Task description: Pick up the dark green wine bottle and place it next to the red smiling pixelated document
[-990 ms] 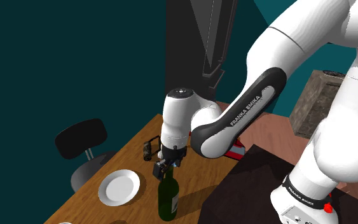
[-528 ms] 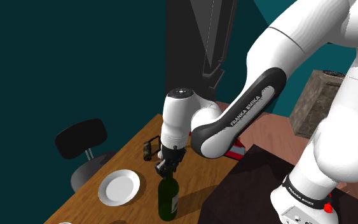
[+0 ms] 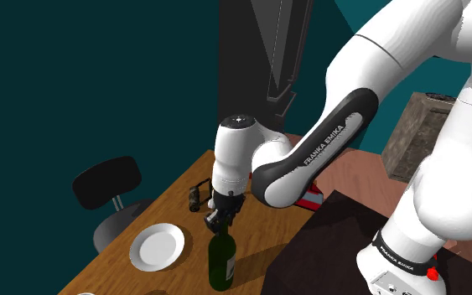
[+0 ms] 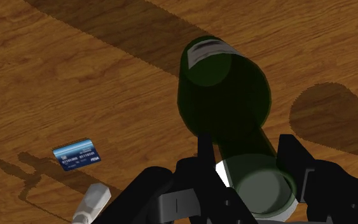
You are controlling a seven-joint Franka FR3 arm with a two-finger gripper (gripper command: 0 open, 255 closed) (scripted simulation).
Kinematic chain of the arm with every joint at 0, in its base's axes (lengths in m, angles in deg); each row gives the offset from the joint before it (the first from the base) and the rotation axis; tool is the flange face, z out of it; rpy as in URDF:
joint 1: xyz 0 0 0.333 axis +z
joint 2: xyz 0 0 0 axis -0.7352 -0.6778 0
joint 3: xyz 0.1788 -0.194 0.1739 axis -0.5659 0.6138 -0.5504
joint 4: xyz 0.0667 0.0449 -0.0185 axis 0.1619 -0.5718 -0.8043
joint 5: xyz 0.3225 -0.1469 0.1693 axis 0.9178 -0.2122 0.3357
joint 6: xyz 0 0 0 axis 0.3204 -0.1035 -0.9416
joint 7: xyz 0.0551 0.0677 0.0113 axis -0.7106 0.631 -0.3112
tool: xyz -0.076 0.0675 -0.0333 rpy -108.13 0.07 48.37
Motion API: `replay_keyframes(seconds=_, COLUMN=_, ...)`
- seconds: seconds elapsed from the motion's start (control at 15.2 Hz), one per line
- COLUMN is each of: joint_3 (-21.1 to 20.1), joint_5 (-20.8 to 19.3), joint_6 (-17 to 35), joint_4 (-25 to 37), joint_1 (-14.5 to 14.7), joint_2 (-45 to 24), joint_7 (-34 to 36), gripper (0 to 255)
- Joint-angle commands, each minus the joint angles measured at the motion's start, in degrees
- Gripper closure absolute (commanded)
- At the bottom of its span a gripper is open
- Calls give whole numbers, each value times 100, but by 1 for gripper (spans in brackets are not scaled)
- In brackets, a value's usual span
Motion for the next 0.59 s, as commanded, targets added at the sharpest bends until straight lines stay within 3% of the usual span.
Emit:
replay_keyframes(seconds=0.0, joint_3=-39, joint_5=152, joint_6=-119, joint_4=8, joint_1=-15, joint_2=136, joint_7=-102, gripper=255)
replay_keyframes(seconds=0.53, joint_3=-87, joint_5=757, joint_6=-768, joint_4=141, joint_1=-21, joint_2=755, joint_7=-537, gripper=255)
